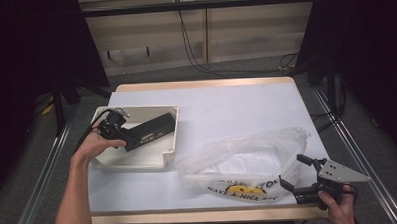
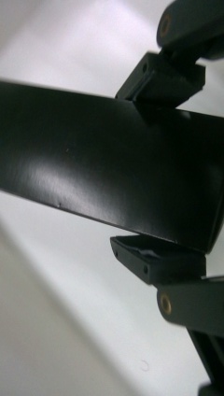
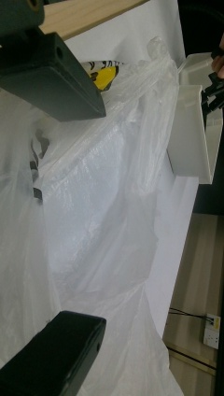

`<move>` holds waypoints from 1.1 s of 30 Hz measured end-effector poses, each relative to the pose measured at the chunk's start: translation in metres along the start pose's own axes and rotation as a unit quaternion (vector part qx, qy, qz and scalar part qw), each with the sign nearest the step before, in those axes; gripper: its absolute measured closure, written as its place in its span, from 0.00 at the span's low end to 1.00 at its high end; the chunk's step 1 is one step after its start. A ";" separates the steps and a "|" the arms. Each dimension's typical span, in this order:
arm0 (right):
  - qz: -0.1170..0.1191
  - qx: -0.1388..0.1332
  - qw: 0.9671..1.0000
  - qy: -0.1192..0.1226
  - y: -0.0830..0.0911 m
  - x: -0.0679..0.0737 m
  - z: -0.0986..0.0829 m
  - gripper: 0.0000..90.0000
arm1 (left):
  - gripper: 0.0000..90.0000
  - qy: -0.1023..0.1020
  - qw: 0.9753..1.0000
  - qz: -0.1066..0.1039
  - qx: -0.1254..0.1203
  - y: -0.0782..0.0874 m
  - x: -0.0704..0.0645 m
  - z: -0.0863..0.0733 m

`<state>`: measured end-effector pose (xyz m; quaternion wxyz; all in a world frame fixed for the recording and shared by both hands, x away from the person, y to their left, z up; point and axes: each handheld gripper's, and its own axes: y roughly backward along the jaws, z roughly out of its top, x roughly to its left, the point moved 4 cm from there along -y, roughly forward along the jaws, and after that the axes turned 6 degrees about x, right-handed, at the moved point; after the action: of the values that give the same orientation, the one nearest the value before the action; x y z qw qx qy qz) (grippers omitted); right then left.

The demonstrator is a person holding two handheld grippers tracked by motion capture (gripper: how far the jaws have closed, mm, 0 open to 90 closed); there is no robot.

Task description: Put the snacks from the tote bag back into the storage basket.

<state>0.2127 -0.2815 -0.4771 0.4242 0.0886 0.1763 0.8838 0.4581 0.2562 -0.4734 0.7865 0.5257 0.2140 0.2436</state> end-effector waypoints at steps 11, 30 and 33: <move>-0.001 0.003 1.000 0.000 0.000 0.001 0.000 0.02 | 0.19 0.050 0.998 0.026 -0.007 -0.011 0.009 0.008; -0.001 -0.002 1.000 -0.002 -0.002 -0.004 0.000 0.02 | 0.10 0.077 0.996 0.018 -0.049 -0.011 0.007 0.014; -0.004 -0.006 1.000 -0.006 0.000 -0.005 0.000 0.02 | 0.10 0.081 0.994 0.020 -0.068 -0.003 0.006 0.011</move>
<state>0.2162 -0.2853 -0.4769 0.4293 0.0904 0.1687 0.8826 0.4697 0.2512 -0.4728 0.7952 0.4537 0.2494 0.3156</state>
